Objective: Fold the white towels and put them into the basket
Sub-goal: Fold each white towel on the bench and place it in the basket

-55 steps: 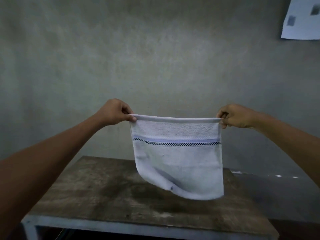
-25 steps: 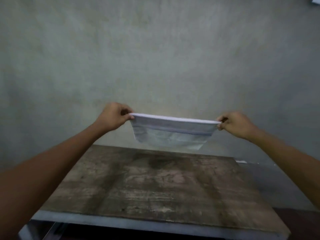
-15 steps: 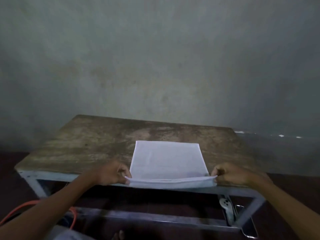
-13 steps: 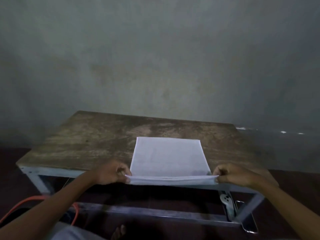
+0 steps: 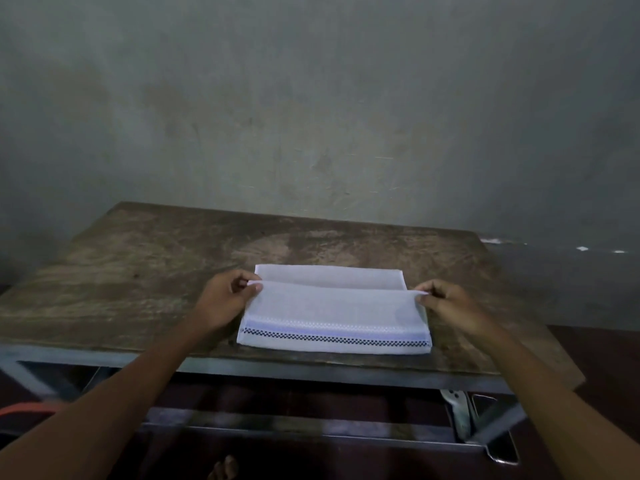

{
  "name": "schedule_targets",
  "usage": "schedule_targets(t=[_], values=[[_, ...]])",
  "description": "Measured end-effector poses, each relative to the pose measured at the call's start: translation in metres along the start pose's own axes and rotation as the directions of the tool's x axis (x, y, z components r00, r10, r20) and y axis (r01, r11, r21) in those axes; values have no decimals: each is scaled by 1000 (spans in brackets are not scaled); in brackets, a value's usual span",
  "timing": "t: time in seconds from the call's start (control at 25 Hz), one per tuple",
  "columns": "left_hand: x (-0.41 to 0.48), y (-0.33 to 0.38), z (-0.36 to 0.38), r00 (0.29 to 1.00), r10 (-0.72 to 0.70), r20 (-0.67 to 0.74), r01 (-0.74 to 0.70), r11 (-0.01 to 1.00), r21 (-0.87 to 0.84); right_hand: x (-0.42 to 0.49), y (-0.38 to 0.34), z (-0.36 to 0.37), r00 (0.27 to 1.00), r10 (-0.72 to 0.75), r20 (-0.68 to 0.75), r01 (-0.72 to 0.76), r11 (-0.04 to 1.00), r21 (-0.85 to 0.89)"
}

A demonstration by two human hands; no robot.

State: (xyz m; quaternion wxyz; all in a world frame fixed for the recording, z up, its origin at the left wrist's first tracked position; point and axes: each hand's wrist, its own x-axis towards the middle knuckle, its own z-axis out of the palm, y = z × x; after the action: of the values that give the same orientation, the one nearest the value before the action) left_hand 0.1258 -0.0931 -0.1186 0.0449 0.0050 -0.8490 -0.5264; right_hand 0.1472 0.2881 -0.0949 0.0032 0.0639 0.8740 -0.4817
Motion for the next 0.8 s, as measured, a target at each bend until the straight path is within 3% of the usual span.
schedule_targets(t=[0.28,0.44,0.6,0.8], values=[[64,-5,32,984,-33,-173,51,994,97,74,6,24,995,33,-90,-36,999,-41],[76,-16,38,984,-50,-174,80,981,174,94,9,31,996,19,-89,-25,997,-66],[81,-24,39,984,-60,-165,86,984,154,103,14,36,994,37,-99,-46,995,-87],[86,-26,35,984,-91,-156,104,992,72,106,14,43,993,28,-116,-55,970,-238]])
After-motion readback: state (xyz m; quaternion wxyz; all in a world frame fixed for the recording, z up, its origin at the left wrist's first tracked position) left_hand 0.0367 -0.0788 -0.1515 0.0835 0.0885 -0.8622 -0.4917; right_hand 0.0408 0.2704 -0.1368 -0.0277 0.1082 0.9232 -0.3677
